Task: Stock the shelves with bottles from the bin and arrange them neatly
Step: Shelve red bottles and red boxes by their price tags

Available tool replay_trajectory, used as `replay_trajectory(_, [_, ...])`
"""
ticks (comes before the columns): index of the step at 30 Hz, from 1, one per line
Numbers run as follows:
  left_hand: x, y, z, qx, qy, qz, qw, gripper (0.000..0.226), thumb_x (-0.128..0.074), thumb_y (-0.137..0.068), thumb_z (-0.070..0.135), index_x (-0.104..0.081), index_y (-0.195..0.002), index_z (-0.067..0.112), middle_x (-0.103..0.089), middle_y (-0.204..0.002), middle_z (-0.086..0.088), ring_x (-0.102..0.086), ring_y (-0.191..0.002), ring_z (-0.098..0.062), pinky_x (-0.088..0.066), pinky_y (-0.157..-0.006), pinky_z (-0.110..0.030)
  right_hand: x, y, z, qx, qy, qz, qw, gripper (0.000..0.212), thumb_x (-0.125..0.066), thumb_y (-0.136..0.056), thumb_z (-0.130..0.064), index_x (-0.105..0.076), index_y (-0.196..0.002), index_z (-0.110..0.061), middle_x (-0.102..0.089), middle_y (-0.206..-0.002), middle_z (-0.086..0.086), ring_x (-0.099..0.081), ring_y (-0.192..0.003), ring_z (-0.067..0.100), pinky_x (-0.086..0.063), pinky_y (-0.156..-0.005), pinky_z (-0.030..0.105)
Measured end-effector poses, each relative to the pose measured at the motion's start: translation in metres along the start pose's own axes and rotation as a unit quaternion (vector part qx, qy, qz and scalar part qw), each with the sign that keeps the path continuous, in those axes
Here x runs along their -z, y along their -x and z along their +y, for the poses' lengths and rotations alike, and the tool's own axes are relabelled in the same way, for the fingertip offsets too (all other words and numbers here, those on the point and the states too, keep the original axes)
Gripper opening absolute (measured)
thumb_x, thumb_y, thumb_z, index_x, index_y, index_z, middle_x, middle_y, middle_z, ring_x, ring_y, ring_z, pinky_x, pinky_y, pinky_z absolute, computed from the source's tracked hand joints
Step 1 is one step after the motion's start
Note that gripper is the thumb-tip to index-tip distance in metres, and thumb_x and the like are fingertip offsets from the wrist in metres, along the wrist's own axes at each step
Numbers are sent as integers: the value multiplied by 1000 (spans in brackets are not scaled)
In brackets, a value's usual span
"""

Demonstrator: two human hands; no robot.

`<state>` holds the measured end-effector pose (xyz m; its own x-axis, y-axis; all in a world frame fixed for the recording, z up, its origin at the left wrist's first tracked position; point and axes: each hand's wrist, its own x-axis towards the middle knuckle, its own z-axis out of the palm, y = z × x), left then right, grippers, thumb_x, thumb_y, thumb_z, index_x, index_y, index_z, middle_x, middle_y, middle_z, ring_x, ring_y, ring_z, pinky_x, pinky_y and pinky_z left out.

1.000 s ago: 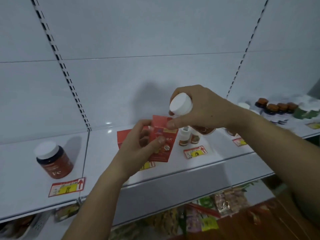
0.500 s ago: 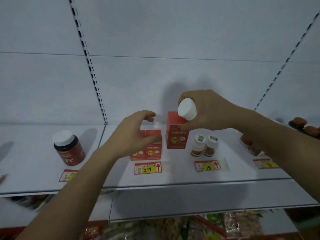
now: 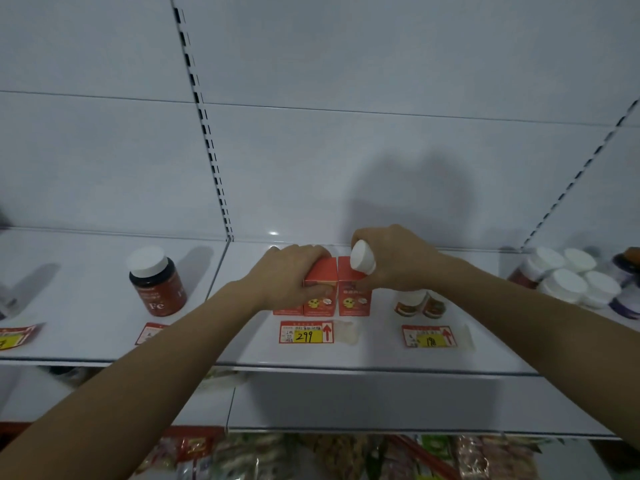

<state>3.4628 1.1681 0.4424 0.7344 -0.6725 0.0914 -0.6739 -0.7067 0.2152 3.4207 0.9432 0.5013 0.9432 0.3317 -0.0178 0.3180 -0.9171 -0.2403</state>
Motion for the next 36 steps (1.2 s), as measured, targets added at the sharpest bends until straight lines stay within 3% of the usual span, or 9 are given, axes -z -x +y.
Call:
replay_trajectory(11, [-2, -4, -3, -8, -37, -40, 998, 61, -48, -92, 67, -37, -136, 27, -56, -125, 4, -55, -111, -20, -44, -94, -48, -8, -8, 4, -10, -2, 8, 1000, 48, -87, -71, -45, -51, -101, -33, -59, -94, -13, -57, -87, 13, -39, -69, 28])
replay_trajectory(16, [0, -11, 6, 21, -79, -86, 993, 75, -37, -91, 75, -17, -151, 36, -50, -137, -3, -50, -123, -29, -41, -101, -56, -7, -11, 4, -8, 8, -7, 1000, 49, -87, -70, -46, -51, -101, -33, -62, -97, -10, -59, -89, 16, -49, -75, 32])
replay_trajectory(20, [-3, -14, 13, 51, -78, -79, 993, 72, -28, -88, 80, -17, -149, 42, -52, -133, -5, -50, -122, -31, -40, -101, -58, -5, -11, 5, -7, 18, -13, 1000, 50, -88, -69, -48, -52, -99, -34, -62, -95, -11, -58, -87, 14, -47, -72, 31])
replay_trajectory(26, [-4, -15, 15, 54, -67, -64, 994, 67, -33, -91, 76, -28, -145, 38, -54, -131, -4, -52, -120, -28, -39, -100, -55, -5, -16, 4, 2, 64, -25, 998, 54, -89, -68, -47, -47, -99, -36, -61, -98, -10, -54, -89, 15, -47, -74, 33])
replay_trajectory(36, [-1, -11, 14, 40, -73, -65, 994, 70, -33, -93, 73, -21, -152, 36, -52, -135, -4, -50, -122, -28, -40, -100, -53, 0, -21, -2, 5, 79, -45, 996, 54, -88, -69, -47, -50, -105, -35, -59, -102, -10, -52, -91, 14, -44, -77, 31])
